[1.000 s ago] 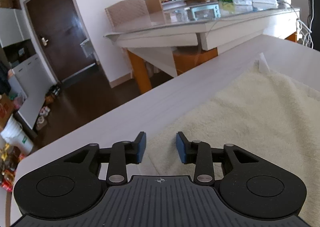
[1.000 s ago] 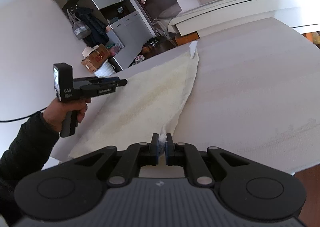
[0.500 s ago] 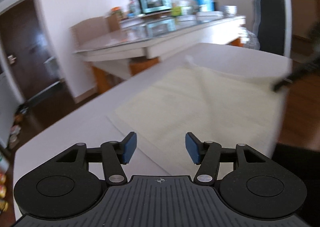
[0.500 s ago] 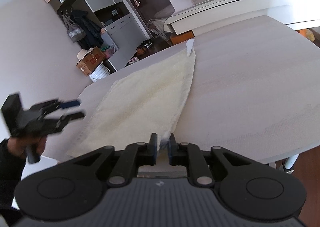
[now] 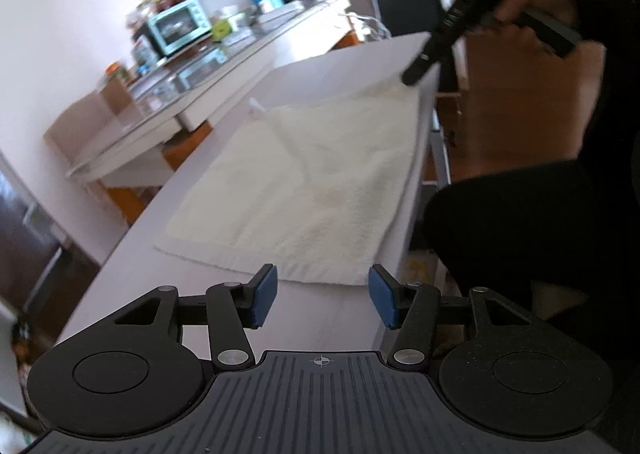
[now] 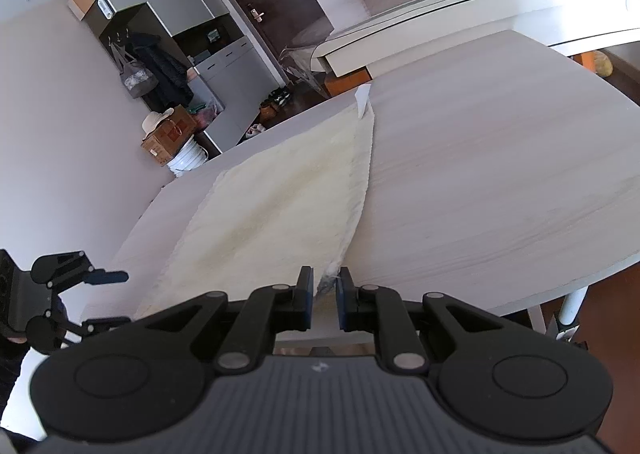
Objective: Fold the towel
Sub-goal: 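Open the left gripper and pull the towel open with the right gripper, then lift the held towel corner with the right gripper and fold the towel over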
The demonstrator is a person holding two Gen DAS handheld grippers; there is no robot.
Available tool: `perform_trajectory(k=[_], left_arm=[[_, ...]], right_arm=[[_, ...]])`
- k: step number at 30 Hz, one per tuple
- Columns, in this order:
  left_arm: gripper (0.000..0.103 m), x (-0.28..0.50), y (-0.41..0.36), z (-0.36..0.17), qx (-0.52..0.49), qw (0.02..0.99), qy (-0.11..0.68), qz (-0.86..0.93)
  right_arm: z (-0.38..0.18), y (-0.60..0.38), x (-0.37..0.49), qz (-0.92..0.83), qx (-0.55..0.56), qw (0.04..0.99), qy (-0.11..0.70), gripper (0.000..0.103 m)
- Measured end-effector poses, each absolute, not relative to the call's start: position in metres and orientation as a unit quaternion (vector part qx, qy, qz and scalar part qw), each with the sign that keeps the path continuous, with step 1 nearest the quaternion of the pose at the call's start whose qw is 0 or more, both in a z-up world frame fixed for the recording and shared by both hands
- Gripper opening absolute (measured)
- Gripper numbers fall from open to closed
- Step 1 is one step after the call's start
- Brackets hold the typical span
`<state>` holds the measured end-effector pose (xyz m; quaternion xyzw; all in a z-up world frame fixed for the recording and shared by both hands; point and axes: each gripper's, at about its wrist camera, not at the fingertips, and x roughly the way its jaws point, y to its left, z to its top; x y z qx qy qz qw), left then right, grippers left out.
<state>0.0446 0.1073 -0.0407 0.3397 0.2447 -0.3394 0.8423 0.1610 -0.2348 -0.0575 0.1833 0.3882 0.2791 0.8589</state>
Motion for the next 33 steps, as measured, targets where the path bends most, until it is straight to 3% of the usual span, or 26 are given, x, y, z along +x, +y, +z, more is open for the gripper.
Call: perform_trajectory(k=[10, 12, 14, 17, 24, 33], left_arm=[[0.051, 0.041, 0.09, -0.056, 0.431, 0.804, 0.209, -0.353], [0.042, 0.042, 0.088, -0.057, 0.44, 0.798, 0.206, -0.356], [0.015, 0.045, 0.087, -0.057, 0.44, 0.794, 0.213, -0.361], [0.015, 0.049, 0.087, -0.056, 0.434, 0.793, 0.226, -0.364], [0.014, 0.061, 0.096, -0.044, 0.382, 0.815, 0.241, -0.363], [0.014, 0.075, 0.103, -0.032, 0.338, 0.836, 0.252, -0.352]], right_arm=[[-0.052, -0.233, 0.164, 0.28, 0.189, 0.859, 0.385, 0.015], [-0.051, -0.233, 0.164, 0.279, 0.186, 0.86, 0.385, 0.015], [-0.051, -0.232, 0.163, 0.279, 0.176, 0.861, 0.387, 0.016], [-0.048, -0.229, 0.159, 0.278, 0.135, 0.87, 0.384, 0.016], [-0.033, -0.224, 0.141, 0.29, -0.008, 0.894, 0.342, 0.034], [-0.04, -0.189, 0.111, 0.318, -0.276, 0.872, 0.249, 0.035]])
